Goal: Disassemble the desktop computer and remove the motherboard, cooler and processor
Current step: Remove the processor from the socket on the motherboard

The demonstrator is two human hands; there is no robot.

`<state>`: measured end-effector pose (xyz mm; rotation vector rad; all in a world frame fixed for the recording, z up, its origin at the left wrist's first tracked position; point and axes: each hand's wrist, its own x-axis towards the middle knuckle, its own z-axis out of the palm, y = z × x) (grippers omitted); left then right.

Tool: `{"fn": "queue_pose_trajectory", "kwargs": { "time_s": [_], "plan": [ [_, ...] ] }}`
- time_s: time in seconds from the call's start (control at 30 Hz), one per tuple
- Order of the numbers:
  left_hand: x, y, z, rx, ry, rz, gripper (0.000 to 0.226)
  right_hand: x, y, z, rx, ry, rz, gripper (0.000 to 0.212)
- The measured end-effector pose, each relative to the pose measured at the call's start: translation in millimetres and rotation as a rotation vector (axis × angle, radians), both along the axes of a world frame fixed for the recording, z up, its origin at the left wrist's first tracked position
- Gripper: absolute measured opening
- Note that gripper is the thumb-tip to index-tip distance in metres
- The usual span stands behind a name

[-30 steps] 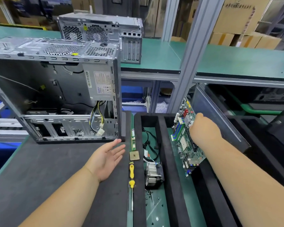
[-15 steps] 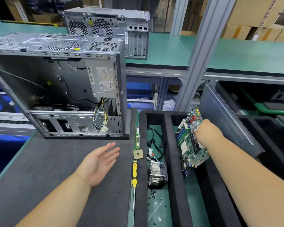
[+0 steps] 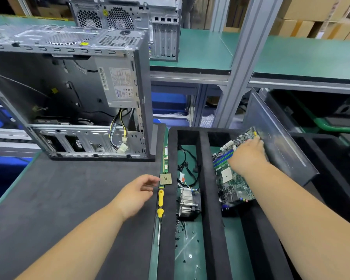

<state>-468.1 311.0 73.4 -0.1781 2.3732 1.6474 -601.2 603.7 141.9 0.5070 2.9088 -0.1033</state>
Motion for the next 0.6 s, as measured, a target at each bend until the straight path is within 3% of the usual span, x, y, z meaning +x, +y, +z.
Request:
{"fn": "queue_pose_trajectory", "kwargs": {
  "time_s": [0.07, 0.17, 0.23, 0.4, 0.6],
  "plan": [
    [-4.9, 6.7, -8.6, -0.304, 0.111, -0.174, 0.054, 4.1, -6.7, -1.4, 0.040, 0.018, 0.151, 0.078],
    [-14.7, 11.5, -21.6, -0.823, 0.374, -0.469, 0.056, 19.8, -17.9, 0.6, -0.072, -0.009, 0.242, 0.081],
    [-20.0, 13.1, -27.1, -1.032, 0.453, -0.617, 0.055, 32.0, -24.9, 2.3, -0.194, 0.053, 0.294, 0.076],
    [-24.7, 18.2, -30.2, -1.196, 0.494, -0.685, 0.050, 58.9, -34.4, -2.7, -0.269, 0.147, 0.413, 0.047],
    [-18.5, 20.6, -29.7, -1.312, 0.504, -0.720, 0.042, 82.3, -31.3, -15.3, -0.320, 0.092, 0.402, 0.051]
  ]
}}
